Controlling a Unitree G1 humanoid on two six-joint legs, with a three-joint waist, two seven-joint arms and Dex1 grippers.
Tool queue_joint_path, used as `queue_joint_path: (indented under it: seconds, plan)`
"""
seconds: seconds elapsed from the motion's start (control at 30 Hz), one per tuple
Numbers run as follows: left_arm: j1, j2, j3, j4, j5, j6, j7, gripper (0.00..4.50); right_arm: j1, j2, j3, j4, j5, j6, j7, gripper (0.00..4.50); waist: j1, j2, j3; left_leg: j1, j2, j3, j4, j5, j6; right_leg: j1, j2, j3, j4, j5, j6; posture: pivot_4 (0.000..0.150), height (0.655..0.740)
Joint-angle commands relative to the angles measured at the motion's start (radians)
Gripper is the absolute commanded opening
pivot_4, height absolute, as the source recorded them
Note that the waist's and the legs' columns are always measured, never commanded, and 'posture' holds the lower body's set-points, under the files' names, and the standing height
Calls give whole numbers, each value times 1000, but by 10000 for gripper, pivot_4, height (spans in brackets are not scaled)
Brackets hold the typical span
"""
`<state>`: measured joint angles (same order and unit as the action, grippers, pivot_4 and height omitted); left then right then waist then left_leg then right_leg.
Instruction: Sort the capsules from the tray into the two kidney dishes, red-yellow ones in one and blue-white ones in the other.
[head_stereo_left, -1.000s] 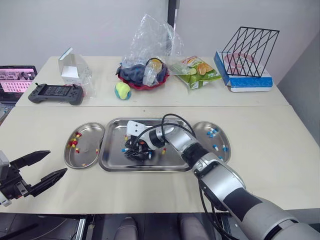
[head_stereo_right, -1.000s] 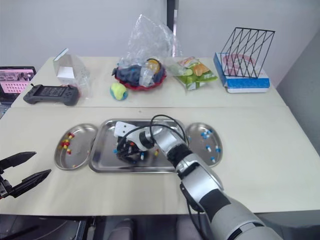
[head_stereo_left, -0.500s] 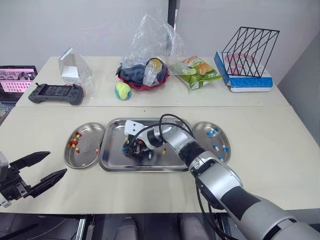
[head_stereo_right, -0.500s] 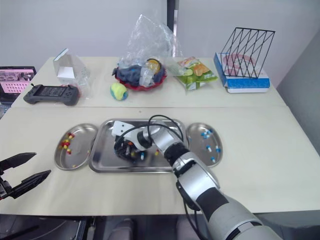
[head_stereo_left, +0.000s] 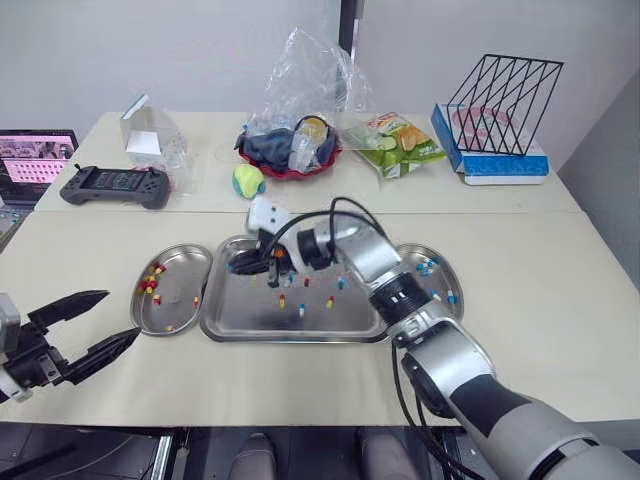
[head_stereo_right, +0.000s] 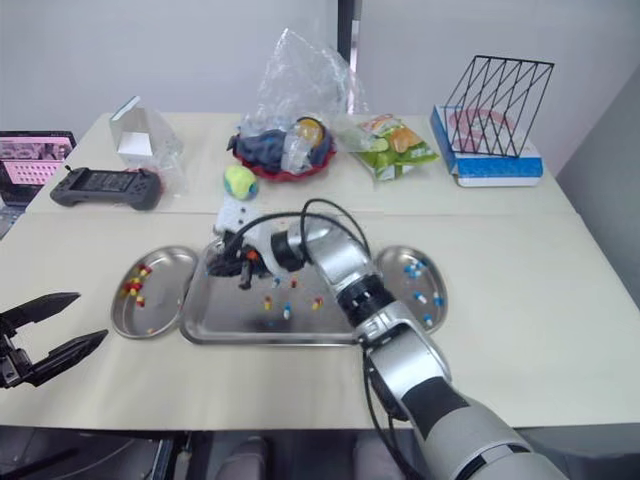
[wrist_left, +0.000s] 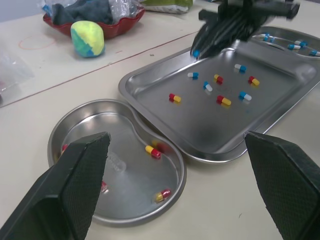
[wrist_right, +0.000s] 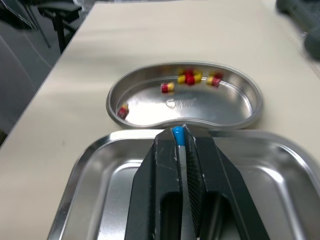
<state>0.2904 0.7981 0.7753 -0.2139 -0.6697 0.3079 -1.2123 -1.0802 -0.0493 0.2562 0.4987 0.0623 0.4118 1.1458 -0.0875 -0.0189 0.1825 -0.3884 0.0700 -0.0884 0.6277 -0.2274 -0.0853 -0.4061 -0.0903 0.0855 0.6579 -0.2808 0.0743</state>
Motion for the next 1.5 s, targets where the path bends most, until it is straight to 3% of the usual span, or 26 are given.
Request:
queue_joint_path:
  seconds: [0.03,0.17,0.27,0.47,0.83,1.27,1.5]
  plan:
    - [-45,22,-25,18,-24,-4,-7,45000,10,-84,-71,-124,50,76,-20,310,6,0,0,0,0,0,0,0,0,0,0,0,0,0,0,1500,7380]
    - [-119,35,-86,45,-22,1,-12,45000,37,-192,-97,-197,60,124,-35,310,3,0,0,0,0,0,-1,0,0,0,0,0,0,0,0,1500,7380]
    - [-227,75,-180,87,-25,25,-51,45000,156,-426,-200,-291,66,170,-26,310,22,0,0,-1,0,-1,0,0,0,0,0,-1,0,0,0,1500,7380]
    - [-321,107,-240,194,2,10,-94,45000,382,-625,-270,-404,121,186,-10,310,16,0,0,-1,0,0,0,0,1,0,0,-1,-3,-1,0,1500,7380]
    - [-381,109,-305,265,21,-17,-134,45000,583,-695,-315,-481,180,190,-76,310,-4,1,1,-1,-1,1,1,0,1,0,0,1,-2,-1,0,1500,7380]
    - [-437,148,-311,363,44,-43,-183,45000,614,-753,-417,-451,271,170,-67,44886,14,1,1,-1,-1,1,1,0,1,0,0,1,-2,-1,0,1500,7380]
    - [-404,165,-209,477,70,-94,-124,45000,652,-795,-566,-296,318,35,-43,44886,19,1,1,-1,-1,1,1,0,1,1,-1,1,-3,-1,0,1500,7380]
